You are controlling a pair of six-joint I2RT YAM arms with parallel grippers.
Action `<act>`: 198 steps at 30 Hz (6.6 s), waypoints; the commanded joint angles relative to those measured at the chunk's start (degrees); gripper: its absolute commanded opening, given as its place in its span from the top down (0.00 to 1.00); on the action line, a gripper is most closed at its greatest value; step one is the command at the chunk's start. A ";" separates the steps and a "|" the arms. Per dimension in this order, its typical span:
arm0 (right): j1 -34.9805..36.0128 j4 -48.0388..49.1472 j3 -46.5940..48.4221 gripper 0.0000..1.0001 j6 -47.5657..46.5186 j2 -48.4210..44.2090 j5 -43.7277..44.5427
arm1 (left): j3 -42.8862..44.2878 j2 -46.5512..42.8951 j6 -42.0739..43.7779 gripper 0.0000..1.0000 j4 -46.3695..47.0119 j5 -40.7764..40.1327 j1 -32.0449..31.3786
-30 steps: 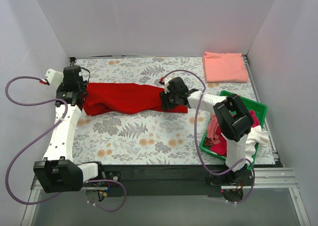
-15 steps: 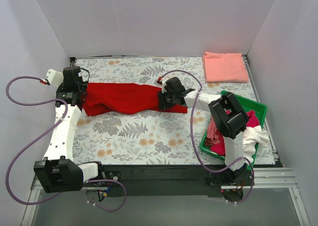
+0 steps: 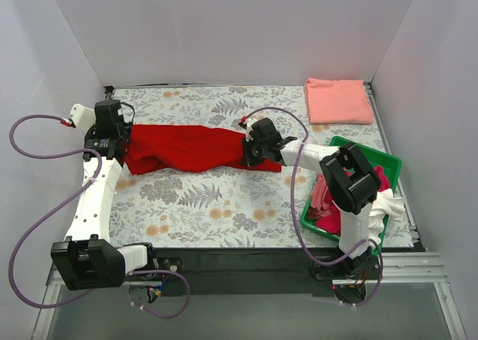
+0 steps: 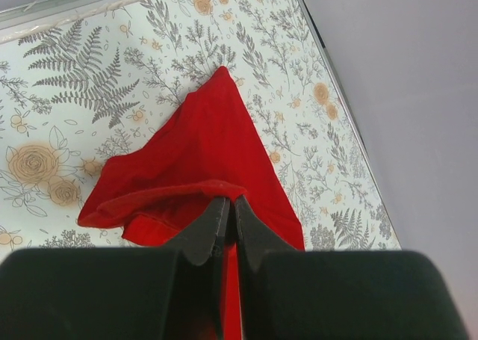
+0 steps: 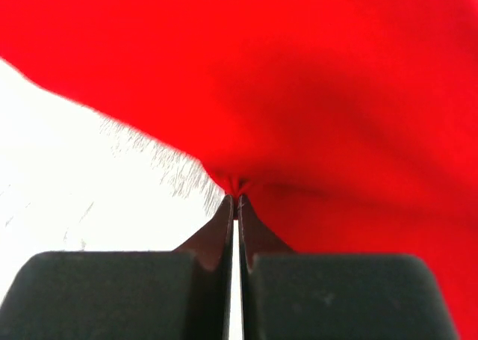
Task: Fold and stack the t-shirts
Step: Flatten the tshirt out
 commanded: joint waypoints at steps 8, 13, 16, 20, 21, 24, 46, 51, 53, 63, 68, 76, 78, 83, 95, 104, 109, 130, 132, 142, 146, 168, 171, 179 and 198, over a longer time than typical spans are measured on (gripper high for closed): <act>0.54 -4.63 -21.52 0.99 2.98 -28.82 7.01 | -3.63 -3.53 0.08 1.00 1.57 4.50 0.51; 0.54 -12.46 -29.61 0.99 4.82 -38.23 14.64 | -4.86 -4.06 -0.54 1.00 1.04 5.64 0.51; 0.63 -14.94 -31.90 0.99 5.26 -42.45 18.96 | -5.30 -4.32 -0.98 1.00 0.43 5.90 0.51; 0.63 -14.94 -29.55 0.99 3.95 -46.50 19.76 | -4.60 -5.99 -0.89 1.00 0.51 8.71 0.51; 0.54 -14.85 -28.58 0.99 3.43 -47.90 19.84 | -4.43 -6.60 -0.89 1.00 0.43 9.15 0.43; 0.54 -14.15 -24.54 0.99 1.05 -50.10 21.42 | -3.20 -9.06 -0.28 1.00 1.12 12.14 0.51; 0.54 -14.84 14.14 0.99 -15.83 -62.05 25.21 | 39.15 -16.45 14.21 1.00 3.06 22.16 0.51; 0.54 -17.39 18.45 0.99 -14.34 -65.84 20.21 | 47.94 -18.29 17.48 1.00 4.64 23.22 0.51; 0.54 -18.36 19.15 0.99 -13.98 -66.80 17.32 | 48.92 -19.35 18.35 1.00 5.69 24.10 0.51; 0.54 -18.89 21.18 0.99 -13.89 -69.10 17.38 | 49.19 -19.18 18.18 1.00 12.37 27.27 0.43; 0.54 -17.93 18.81 0.99 -16.09 -64.63 25.89 | 42.36 -16.28 19.06 1.00 15.26 27.00 0.43; -0.16 -10.55 12.04 0.99 -18.82 -51.09 40.23 | 23.03 -5.68 16.60 1.00 24.94 28.50 0.43; -3.39 -8.52 10.20 0.99 -16.64 -45.56 38.32 | 20.55 -1.88 16.69 1.00 27.14 25.16 0.43; -15.78 -3.87 7.47 0.99 -9.68 -29.68 19.28 | 15.35 17.17 18.18 0.97 37.13 31.73 0.43; -24.68 -6.59 37.25 0.29 -8.09 10.63 0.86 | 52.34 62.29 19.33 0.13 21.62 38.78 -0.19; -23.72 -5.97 19.72 0.02 -7.83 -3.68 -1.16 | 33.48 46.67 17.75 0.11 22.66 33.07 -2.12; -18.46 -5.01 2.41 0.02 -6.35 -17.21 2.70 | 9.43 27.62 13.62 0.11 22.49 30.26 -2.38; -12.64 -2.72 -6.52 0.02 -4.40 -5.73 14.66 | -3.11 33.11 13.35 0.04 16.60 22.61 -2.30; -12.82 -2.72 -5.37 0.02 -4.40 -4.50 15.71 | -0.56 36.71 13.52 0.04 16.07 22.52 -2.12; -13.70 -2.81 3.59 0.02 -4.58 4.28 15.45 | 13.48 51.20 14.75 0.03 14.32 23.31 -0.63; -14.22 -2.98 8.59 0.02 -4.67 7.98 14.75 | 20.88 56.74 15.19 0.03 12.65 23.57 -0.54; -15.72 -6.76 8.65 0.02 -5.55 -10.16 10.88 | 19.07 36.31 11.52 0.03 6.23 26.03 -0.63; -15.28 -6.32 0.81 0.02 -2.13 -17.21 11.23 | 7.39 24.98 7.74 0.03 5.09 25.68 -0.81; -14.67 -2.72 -25.22 0.02 6.23 -38.40 6.67 | -26.62 -3.69 -5.36 0.03 5.44 22.44 -2.74; -14.66 2.11 -38.33 0.02 7.11 -55.47 1.83 | -43.62 -14.79 -12.22 0.09 1.22 16.74 -2.91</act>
